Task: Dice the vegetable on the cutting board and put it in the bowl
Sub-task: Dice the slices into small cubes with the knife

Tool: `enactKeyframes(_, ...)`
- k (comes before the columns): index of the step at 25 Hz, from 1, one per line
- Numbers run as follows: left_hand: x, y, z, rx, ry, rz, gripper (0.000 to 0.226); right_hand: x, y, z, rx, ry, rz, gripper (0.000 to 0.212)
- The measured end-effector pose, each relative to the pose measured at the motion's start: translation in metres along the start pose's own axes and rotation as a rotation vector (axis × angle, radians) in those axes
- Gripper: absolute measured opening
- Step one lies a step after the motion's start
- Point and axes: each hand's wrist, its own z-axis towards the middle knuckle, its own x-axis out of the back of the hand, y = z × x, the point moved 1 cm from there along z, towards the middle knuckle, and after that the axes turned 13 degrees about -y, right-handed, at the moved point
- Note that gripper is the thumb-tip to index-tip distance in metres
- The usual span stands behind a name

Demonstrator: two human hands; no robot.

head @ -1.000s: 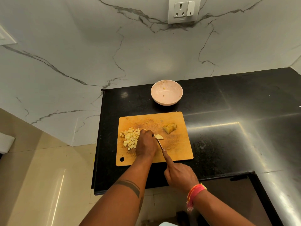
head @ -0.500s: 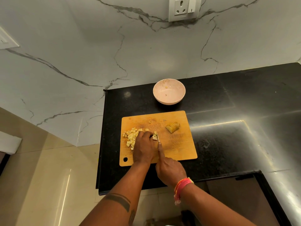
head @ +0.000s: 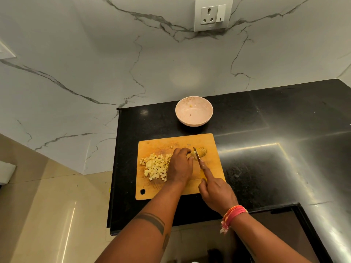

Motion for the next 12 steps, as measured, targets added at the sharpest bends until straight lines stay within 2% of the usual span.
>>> enactKeyframes(4, -0.013, 0.005, 0.017, 0.033, -0.047, -0.044, 0.037, 0.004, 0.005, 0.001, -0.018, 0.04, 0.022, 0.07)
enactKeyframes(12, -0.016, -0.001, 0.029, -0.01, -0.061, -0.044, 0.035, 0.002, 0.012, 0.007, -0.013, 0.049, 0.109, 0.069)
